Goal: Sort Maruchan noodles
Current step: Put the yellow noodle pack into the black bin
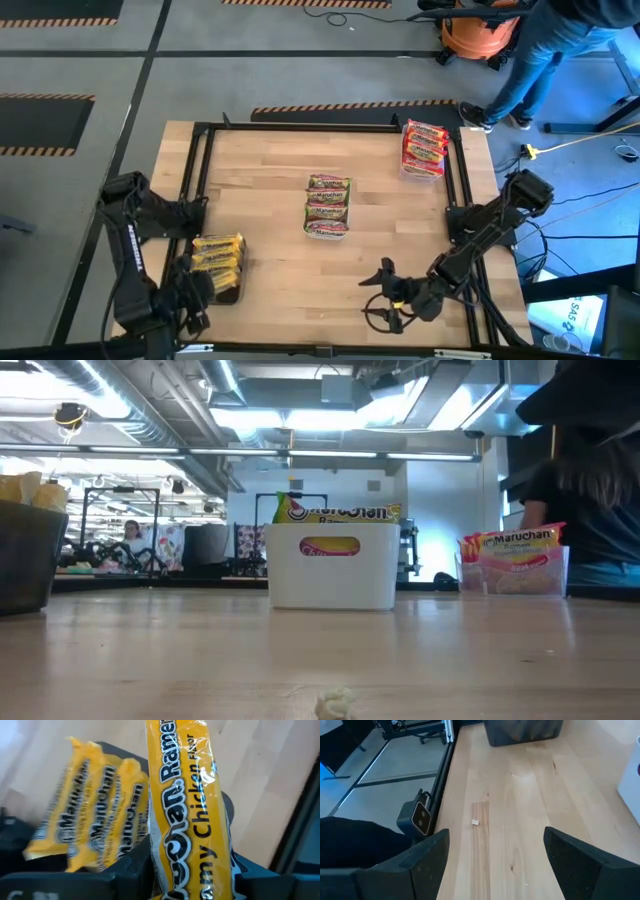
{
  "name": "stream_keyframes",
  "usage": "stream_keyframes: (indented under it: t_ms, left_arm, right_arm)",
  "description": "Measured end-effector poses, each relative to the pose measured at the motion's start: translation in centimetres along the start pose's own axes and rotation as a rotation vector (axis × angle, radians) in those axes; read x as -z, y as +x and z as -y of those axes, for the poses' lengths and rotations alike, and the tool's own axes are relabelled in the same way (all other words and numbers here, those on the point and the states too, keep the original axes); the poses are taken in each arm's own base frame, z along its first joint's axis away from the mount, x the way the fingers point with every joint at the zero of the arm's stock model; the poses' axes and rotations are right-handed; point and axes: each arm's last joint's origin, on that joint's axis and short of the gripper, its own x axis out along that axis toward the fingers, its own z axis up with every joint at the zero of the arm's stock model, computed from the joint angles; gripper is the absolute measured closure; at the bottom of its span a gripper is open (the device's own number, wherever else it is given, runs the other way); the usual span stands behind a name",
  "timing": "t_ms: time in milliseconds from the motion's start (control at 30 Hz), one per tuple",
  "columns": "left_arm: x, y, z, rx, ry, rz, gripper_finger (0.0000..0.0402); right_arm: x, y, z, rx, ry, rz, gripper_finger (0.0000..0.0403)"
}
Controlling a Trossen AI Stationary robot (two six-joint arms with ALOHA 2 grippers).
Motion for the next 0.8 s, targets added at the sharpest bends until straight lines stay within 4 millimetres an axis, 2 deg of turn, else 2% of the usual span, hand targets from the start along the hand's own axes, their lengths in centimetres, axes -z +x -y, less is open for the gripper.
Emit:
stream_keyframes:
  t_ms: [367,600,800]
  left_arm:
    - [1.6,5.2,-2.9,0.165,-0.106,0.046,0.0277]
    - [3.2,7.9,-2.8,0.294,-0.133,0.043,0.0277]
    - [3.9,9.3,-3.4,0.279,-0.147,0.041,0.0266]
  right_arm:
    - [-0.1,0.2,0.2,-0.007,0.034,-0.009,0.0104]
    - [-0.1,0.2,0.2,-0.008,0.05,-0.011,0.0104]
    - [-0.2,0.3,0.4,-0.002,0.055,-0.009,0.0104]
